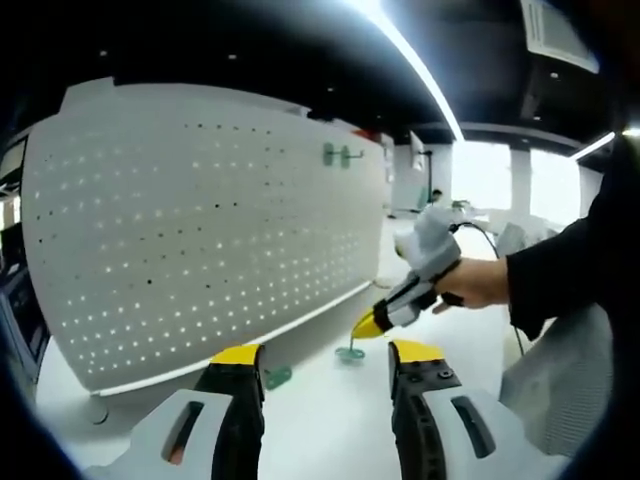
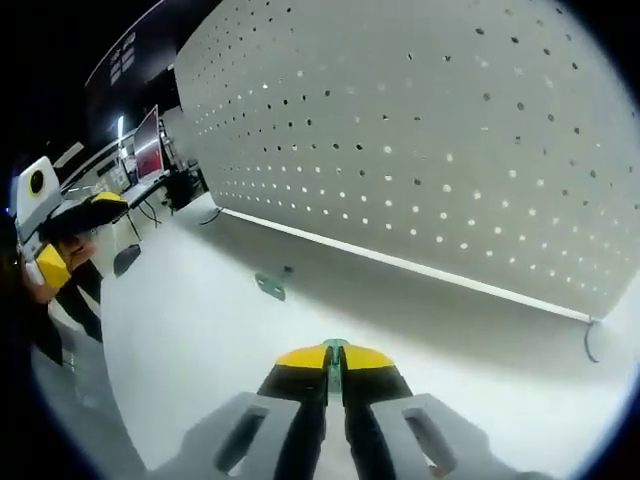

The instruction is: Insert the hook assembly into the mounting plate slot until the hook locks in place.

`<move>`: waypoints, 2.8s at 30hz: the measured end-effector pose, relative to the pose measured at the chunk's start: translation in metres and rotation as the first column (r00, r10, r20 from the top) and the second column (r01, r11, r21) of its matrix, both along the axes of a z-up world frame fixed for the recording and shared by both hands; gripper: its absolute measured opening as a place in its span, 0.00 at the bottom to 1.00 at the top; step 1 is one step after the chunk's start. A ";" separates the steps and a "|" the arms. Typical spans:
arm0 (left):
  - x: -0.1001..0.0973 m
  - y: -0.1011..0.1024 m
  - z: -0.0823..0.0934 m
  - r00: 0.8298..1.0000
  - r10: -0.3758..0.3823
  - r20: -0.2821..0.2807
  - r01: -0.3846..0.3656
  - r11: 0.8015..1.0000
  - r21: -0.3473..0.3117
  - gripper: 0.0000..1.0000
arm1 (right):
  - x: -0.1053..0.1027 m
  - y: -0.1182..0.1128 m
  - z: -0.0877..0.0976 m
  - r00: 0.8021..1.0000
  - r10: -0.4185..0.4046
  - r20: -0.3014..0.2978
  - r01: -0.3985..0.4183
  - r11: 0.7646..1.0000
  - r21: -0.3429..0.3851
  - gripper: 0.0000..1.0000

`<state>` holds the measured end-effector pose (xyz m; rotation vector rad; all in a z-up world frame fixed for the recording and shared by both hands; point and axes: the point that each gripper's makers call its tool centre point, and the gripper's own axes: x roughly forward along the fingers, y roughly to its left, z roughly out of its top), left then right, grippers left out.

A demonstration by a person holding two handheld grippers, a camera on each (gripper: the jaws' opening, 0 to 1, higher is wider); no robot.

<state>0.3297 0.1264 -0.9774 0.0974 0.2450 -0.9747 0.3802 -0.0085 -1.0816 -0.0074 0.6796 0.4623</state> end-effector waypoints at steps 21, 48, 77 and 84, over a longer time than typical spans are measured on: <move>-0.029 0.001 -0.022 0.974 -0.224 -0.024 0.225 0.960 0.166 0.50 | -0.058 0.099 0.050 0.858 0.507 0.078 -0.513 0.855 0.075 0.01; -0.067 -0.006 -0.048 0.892 -0.439 -0.105 0.451 0.871 0.193 0.33 | -0.115 0.140 0.084 0.618 0.777 0.120 -0.785 0.616 0.060 0.01; -0.079 -0.012 -0.049 0.871 -0.472 -0.133 0.490 0.854 0.177 0.17 | -0.130 0.153 0.093 0.516 0.851 0.091 -0.853 0.521 -0.035 0.01; -0.077 -0.013 -0.045 0.878 -0.457 -0.144 0.475 0.868 0.146 0.16 | -0.126 0.152 0.097 0.534 0.839 0.106 -0.841 0.540 -0.036 0.02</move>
